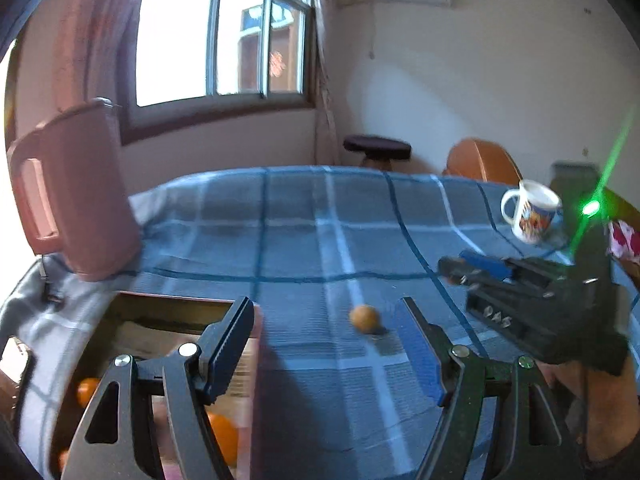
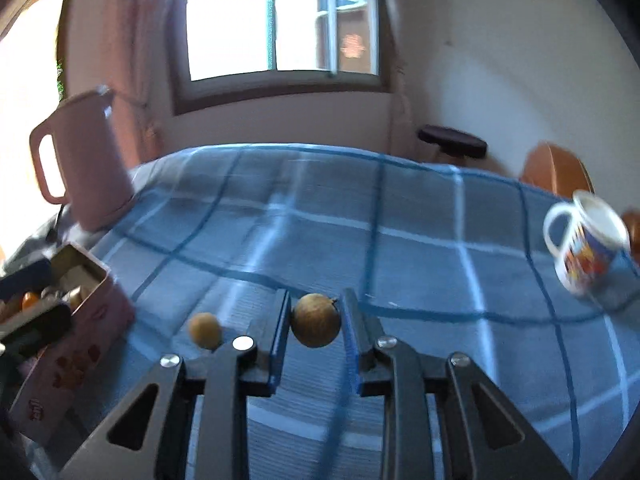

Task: Organize fruits
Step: 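Close the left tool around the other small tan round fruit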

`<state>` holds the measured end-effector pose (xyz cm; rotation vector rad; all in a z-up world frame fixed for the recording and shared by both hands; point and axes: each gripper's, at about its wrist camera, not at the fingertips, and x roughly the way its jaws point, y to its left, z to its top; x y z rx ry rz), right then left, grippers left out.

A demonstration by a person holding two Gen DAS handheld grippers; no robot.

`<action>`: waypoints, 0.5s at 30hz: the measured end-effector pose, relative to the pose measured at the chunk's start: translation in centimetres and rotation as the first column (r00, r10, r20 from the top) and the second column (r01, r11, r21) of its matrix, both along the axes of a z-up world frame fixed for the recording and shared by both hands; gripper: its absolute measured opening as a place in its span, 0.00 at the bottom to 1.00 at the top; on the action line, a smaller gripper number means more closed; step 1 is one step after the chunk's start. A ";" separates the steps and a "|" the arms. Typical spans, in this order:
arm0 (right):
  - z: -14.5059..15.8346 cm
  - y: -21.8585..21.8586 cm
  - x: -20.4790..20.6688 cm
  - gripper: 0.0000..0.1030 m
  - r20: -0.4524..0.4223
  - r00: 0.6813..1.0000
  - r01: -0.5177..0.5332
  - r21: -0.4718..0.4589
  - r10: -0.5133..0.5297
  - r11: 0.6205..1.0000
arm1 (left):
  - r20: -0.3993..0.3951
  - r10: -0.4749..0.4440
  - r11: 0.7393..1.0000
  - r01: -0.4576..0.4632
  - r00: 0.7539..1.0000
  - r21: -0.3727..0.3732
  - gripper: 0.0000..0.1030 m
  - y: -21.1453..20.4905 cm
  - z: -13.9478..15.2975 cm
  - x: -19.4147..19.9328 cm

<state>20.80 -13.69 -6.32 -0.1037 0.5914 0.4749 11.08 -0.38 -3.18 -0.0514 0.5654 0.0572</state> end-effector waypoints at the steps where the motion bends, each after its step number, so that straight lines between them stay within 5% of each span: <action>1: 0.0 -0.3 0.0 0.27 0.001 1.000 0.007 0.004 -0.007 1.000 | -0.013 -0.005 1.000 0.005 1.000 0.000 0.72 -0.5 -0.2 0.5; 9: 0.2 -1.5 0.0 0.27 0.016 1.000 0.020 0.021 -0.021 1.000 | -0.161 -0.002 1.000 0.005 0.987 0.015 0.72 -2.6 -2.9 6.2; 15: 0.0 -1.6 0.1 0.28 0.012 1.000 0.017 0.025 -0.018 1.000 | -0.257 -0.024 1.000 0.022 0.966 -0.011 0.48 -2.5 -4.8 8.7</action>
